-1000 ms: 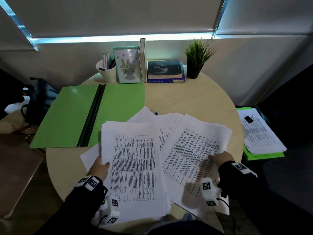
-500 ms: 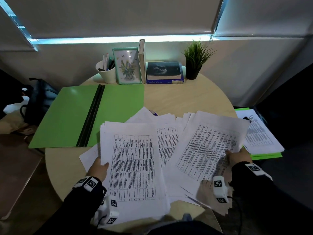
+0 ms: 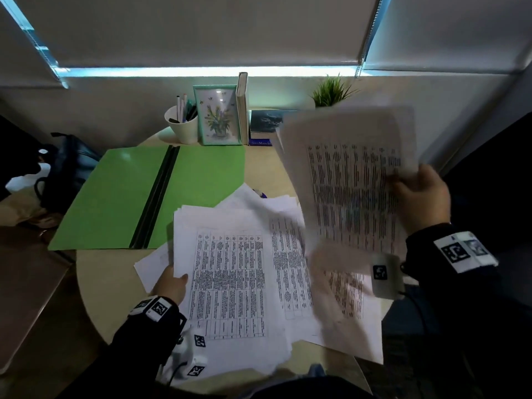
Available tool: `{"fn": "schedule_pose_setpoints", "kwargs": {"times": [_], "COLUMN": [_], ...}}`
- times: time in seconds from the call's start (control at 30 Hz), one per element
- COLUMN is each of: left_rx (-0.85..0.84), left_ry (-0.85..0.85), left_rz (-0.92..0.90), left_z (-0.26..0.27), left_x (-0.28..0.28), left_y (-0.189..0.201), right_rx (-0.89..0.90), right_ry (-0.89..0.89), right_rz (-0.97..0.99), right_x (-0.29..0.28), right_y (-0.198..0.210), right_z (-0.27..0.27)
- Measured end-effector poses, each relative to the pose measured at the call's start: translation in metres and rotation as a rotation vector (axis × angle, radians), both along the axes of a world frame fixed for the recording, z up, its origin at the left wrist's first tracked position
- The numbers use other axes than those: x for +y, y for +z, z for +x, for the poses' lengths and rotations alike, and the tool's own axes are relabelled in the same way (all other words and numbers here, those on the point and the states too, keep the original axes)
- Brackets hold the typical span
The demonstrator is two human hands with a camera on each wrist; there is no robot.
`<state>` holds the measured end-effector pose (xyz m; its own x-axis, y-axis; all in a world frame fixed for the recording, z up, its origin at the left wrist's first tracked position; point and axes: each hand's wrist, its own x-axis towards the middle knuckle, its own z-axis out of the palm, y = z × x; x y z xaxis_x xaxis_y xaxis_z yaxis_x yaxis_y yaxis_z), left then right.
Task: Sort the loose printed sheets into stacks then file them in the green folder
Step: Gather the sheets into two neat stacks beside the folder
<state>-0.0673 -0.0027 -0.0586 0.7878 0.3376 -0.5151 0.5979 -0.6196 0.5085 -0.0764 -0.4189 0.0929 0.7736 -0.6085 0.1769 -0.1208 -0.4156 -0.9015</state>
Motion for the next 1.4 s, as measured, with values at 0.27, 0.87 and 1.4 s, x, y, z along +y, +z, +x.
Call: {"fn": "schedule_pose_setpoints", "kwargs": {"times": [0.27,0.87,1.4], "left_rx": [-0.012,-0.027,-0.065], "left_ry": [-0.032,-0.143,-0.195], "left_rz": [-0.093,-0.23,-0.214], "left_z": [-0.006,-0.016,-0.022], "left_x": [-0.03,-0.049,-0.059], "left_y": [0.004,-0.002,0.004], "right_rx": [-0.266,0.76,0.759], "right_ry": [0.182,0.19,0.246], "right_rz": [0.172,0.236,0.274], "right_x": [0.029,0.094,0.117], "right_y": [0.077,-0.131,-0.133], "right_z": [0.001,-0.028,-0.019]}}
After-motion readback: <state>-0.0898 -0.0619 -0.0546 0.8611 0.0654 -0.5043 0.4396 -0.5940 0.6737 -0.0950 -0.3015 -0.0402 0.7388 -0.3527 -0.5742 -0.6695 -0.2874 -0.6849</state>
